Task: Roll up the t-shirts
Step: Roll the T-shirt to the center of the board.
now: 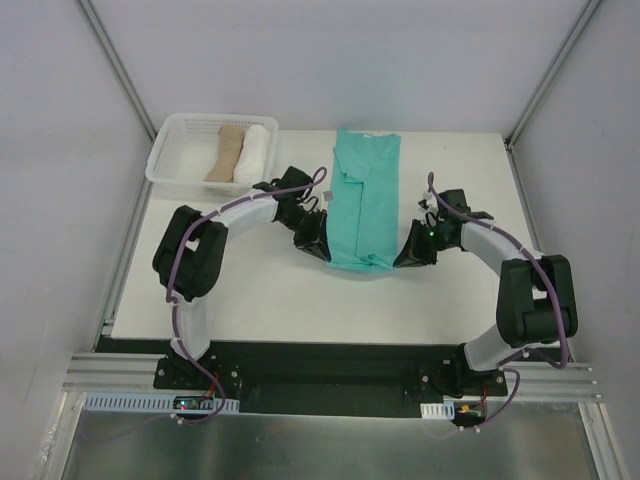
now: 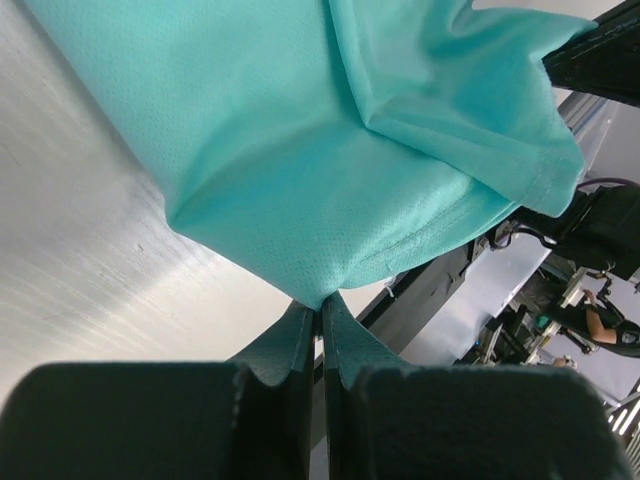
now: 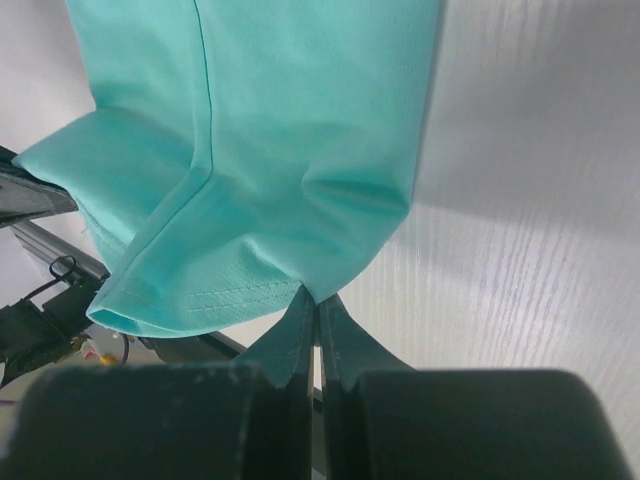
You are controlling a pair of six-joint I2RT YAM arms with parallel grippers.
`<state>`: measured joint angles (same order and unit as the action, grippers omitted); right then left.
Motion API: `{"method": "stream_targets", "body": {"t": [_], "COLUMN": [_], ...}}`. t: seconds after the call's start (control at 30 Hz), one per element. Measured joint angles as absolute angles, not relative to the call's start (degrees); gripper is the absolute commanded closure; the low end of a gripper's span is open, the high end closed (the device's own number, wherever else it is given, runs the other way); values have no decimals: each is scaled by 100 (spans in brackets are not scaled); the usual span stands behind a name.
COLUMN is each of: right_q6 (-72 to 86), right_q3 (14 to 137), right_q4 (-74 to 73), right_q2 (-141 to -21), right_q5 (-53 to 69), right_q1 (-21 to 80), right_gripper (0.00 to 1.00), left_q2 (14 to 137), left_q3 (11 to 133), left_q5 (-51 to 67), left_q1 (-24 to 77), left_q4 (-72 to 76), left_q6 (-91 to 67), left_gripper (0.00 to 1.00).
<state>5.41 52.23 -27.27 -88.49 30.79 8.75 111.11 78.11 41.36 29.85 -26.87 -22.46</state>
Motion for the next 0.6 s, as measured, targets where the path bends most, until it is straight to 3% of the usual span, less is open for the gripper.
{"method": "stream_targets", "body": {"t": [0.2,0.43,0.57,0.6], "right_q6": [510,499,482,482], "right_q3": [5470,5581,5695,5712], "right_q4": [-2635,-2530,-2436,-2397], "right_q2": [-9113,-9321,-9483,-9515], "right_q5": [2980,2978,2980,2982], "right_q1": [805,803,803,803], "right_gripper": [99,99,94,90], "left_q2": [11367,11660,11749,11751], "left_q3": [7972,8372,8582,8591], "left_q5": [3966,3691,3594,3559], "left_q1": [2840,2727,2727,2727], "left_q4": [-2762,-2880,-2897,-2897], "left_q6": [-2161,-2080,-2012,-1992], "left_gripper": [100,91,78,68]}}
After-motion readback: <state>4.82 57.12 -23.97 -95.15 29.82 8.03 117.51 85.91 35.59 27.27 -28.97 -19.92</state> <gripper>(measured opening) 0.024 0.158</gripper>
